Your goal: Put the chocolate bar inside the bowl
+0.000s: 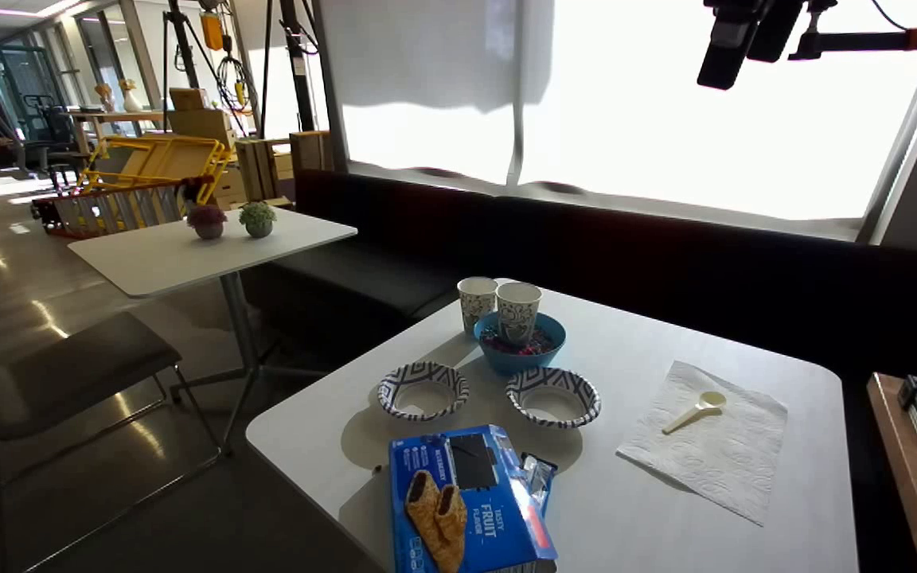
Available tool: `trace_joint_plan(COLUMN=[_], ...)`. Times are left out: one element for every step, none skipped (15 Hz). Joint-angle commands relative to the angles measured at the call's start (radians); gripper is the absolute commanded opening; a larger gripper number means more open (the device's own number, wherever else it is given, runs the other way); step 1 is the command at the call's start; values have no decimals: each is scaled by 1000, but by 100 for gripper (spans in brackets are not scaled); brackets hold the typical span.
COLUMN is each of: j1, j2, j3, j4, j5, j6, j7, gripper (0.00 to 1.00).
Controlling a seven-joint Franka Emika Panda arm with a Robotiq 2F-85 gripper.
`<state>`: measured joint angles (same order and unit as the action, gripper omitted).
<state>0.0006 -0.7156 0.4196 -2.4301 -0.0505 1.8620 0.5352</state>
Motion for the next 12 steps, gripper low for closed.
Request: trace_joint_plan(j1=[4, 14, 18, 35, 41, 37, 37, 40, 33, 28, 28, 26], j2=[51, 75, 95, 124, 154, 186, 223, 268, 309, 356, 404, 460], j3=[-33, -55, -71, -97, -112, -119, -129, -140, -139, -143, -147, -148], j4=[-22, -42, -60, -87, -114, -143, -168, -194, -212, -234, -247, -254], j5=[-36, -17, -7, 26, 42, 45, 48, 56, 44, 43, 42, 39], j6=[67, 111, 158, 223, 290, 367, 440, 507, 564, 634, 691, 755], j7=[6, -11, -20, -45, -62, -62, -74, -84, -82, -75, -77, -72], gripper=[100, 100, 100, 100, 100, 100, 100, 100, 100, 100, 100, 100])
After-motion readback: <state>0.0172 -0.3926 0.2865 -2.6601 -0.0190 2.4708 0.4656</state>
